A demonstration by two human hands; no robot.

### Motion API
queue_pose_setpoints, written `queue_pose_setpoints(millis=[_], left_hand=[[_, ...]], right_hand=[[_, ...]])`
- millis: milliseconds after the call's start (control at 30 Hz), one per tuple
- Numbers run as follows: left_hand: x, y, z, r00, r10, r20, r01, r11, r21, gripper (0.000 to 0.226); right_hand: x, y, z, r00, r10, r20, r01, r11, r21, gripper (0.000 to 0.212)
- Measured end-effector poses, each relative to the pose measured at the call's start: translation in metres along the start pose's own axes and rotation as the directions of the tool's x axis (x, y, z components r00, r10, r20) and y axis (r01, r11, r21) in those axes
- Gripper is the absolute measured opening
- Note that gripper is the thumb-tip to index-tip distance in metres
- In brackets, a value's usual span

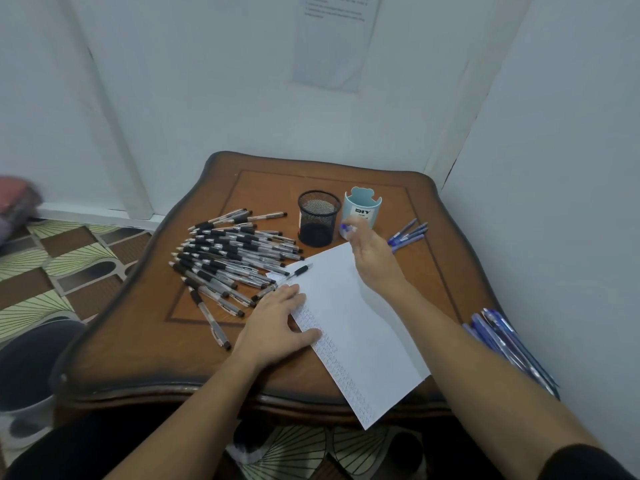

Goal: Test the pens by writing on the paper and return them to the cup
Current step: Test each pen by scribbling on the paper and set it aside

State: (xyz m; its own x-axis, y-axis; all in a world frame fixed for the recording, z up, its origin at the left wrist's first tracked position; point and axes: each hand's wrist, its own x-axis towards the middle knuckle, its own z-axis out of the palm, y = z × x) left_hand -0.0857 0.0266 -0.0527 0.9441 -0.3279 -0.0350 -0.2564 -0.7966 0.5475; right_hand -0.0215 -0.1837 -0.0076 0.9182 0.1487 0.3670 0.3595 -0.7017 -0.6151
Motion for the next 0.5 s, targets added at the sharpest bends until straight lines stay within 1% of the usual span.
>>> queue_pose_setpoints(millis=[33,100,167,200,300,333,367,433,467,500], left_hand=[[0.0,0.0,0.0,1.0,-0.001,0.001,0.001,1.0,0.002,0.08],[-0.001,0.001,-0.001,1.0,-0.002,0.002,0.002,1.0,0.001,0.08],[-0.002,0.002,-0.001,1.0,-0.005,0.006,0.005,1.0,-0.001,0.08],[-0.002,0.002,-0.001,1.0,-0.006,0.009,0.006,1.0,0.001,0.079],[-0.003,0.003,-0.002,1.0,-0.008,0.012,0.008,1.0,0.008,0.079],[-0.003,0.003,-0.001,1.0,-0.007,0.014,0.007,1.0,0.01,0.079],[-0.003,0.003,-0.001,1.0,-0.006,0.015,0.006,1.0,0.011,0.08],[-0.003,0.003,-0.002,1.0,-0.005,0.017,0.004,1.0,0.012,0.083],[-0.003,0.003,-0.002,1.0,-0.005,0.015,0.004,1.0,0.013,0.084],[-0.003,0.003,-0.002,1.0,-0.004,0.011,0.004,1.0,0.014,0.083]], right_hand=[[-0.005,-0.005,-0.003,0.996,0.078,-0.035,-0.074,0.992,0.106,0.026],[-0.015,-0.013,-0.008,0.984,0.165,-0.069,-0.145,0.963,0.226,0.02],[-0.026,-0.015,-0.012,0.977,0.204,-0.054,-0.182,0.945,0.271,0.009],[-0.031,-0.014,-0.014,0.973,0.224,-0.058,-0.199,0.936,0.289,0.01],[-0.042,-0.015,-0.02,0.929,0.34,-0.147,-0.257,0.878,0.404,0.008],[-0.045,-0.017,-0.023,0.904,0.394,-0.166,-0.275,0.834,0.479,0.008],[-0.049,-0.02,-0.026,0.883,0.442,-0.156,-0.286,0.77,0.57,0.013],[-0.058,-0.028,-0.03,0.855,0.515,-0.064,-0.312,0.608,0.73,0.034],[-0.063,-0.031,-0.03,0.837,0.548,-0.014,-0.342,0.543,0.767,0.044],[-0.067,-0.033,-0.029,0.813,0.582,0.021,-0.377,0.499,0.78,0.051]])
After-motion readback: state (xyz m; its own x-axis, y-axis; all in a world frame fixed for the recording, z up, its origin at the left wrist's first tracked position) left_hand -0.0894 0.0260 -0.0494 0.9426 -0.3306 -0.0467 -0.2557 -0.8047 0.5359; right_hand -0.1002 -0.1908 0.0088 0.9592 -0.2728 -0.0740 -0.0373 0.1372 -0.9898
